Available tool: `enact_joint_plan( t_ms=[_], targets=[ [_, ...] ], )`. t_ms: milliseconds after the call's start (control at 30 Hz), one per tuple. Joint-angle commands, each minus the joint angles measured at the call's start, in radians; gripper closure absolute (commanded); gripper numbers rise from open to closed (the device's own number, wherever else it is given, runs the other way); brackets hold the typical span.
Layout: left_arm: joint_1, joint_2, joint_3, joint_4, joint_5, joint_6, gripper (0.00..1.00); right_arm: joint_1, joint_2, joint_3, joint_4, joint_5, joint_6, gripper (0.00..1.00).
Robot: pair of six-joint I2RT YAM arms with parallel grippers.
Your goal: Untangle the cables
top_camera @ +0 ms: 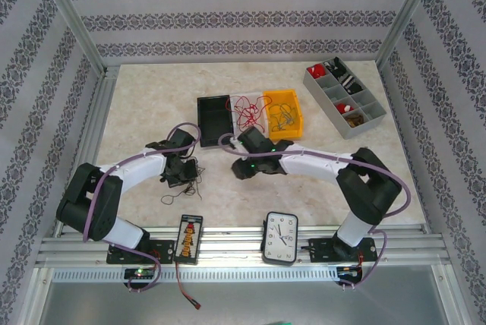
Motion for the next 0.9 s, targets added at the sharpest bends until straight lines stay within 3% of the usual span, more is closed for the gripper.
enact_joint_plan(
  t_ms=[0,167,233,300,433,500,633,867],
  targets=[
    [-0.012,-0.028,-0.024,0.143,0.119,0.030,1.00,0.062,0.074,0.105,0.023,-0.128,-0.074,0.51],
    [-0.016,-0.041,-0.041,0.213,0.241,0.071,1.00,0.076,0.131,0.181,0.027,-0.183,-0.083,0.49],
    [-0.024,-0.038,-0.027,0.186,0.225,0.097,0.96,0.071,0.121,0.172,0.030,-0.164,-0.086,0.49],
    [-0.026,-0.058,-0.011,0.141,0.134,0.102,0.71,0.063,0.111,0.156,0.033,-0.134,-0.076,0.49],
    [-0.026,-0.208,-0.034,0.103,-0.167,0.067,0.44,0.041,0.083,0.116,0.047,-0.109,-0.049,0.49],
    [-0.026,-0.285,-0.052,0.118,-0.228,0.071,0.36,0.033,0.071,0.102,0.051,-0.109,-0.044,0.48],
    [-0.025,-0.347,-0.054,0.091,-0.231,0.116,0.33,0.030,0.081,0.113,0.044,-0.120,-0.050,0.46],
    [-0.030,-0.268,-0.073,-0.006,-0.154,0.137,0.34,0.029,0.150,0.167,0.035,-0.180,-0.037,0.45]
  ],
)
